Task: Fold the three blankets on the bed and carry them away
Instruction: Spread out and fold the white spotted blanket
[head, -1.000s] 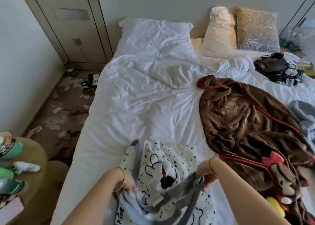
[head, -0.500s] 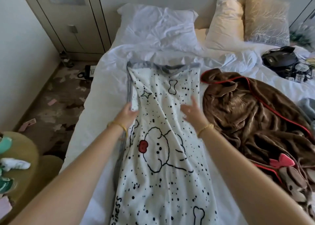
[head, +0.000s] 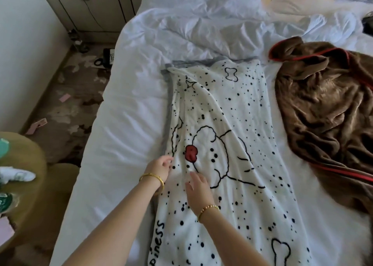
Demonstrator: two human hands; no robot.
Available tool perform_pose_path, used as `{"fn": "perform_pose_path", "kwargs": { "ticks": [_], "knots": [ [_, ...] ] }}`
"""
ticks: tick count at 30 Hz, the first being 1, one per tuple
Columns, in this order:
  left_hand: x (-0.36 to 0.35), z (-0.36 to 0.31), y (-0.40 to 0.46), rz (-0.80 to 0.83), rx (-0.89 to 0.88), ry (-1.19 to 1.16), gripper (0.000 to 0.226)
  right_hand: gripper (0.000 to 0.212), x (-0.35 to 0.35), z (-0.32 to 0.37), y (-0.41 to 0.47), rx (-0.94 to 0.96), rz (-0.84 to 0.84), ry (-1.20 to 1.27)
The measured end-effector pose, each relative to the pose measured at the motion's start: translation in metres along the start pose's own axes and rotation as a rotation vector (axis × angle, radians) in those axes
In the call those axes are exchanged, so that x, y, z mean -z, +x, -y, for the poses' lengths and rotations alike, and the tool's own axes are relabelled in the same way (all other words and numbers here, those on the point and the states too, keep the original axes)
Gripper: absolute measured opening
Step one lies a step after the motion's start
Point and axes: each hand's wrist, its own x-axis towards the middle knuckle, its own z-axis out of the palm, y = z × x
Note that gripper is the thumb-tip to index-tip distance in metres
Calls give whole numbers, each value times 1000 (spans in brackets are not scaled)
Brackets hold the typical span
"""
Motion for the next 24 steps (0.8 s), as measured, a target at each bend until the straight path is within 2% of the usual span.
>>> {"fn": "perform_pose_path", "kwargs": {
  "ticks": [3,7,9,12,15,18,19,21,23,24],
  "knots": [
    [-8,-18,27,49,-68,37,37,58,-3,9,21,-87,58,-14],
    [-20,-33,58,120,15,66,41,71,-19,10,33,-176,66,-99],
    [-23,-40,71,61,40,16,39,69,-28,8,33,-173,30,-125],
    [-25,-51,91,-117,7,9,39,61,-35,2,34,-153,-44,-76],
    [-27,-65,109,-75,-9,-58,37,55,-37,-9,37,-71,-107,-34],
    [-32,-74,124,-31,-17,-7,20,45,-28,-24,47,56,-217,-85],
    [-32,-75,127,-62,-53,11,16,40,-22,-27,52,85,-268,-100],
    [-24,-71,133,-253,-64,-47,22,33,-7,-31,62,129,-347,-75],
    [-6,-57,139,-492,60,-133,29,27,9,-31,72,168,-421,-2],
    [2,-47,141,-548,138,-139,33,26,17,-30,76,180,-477,22]
  ]
}}
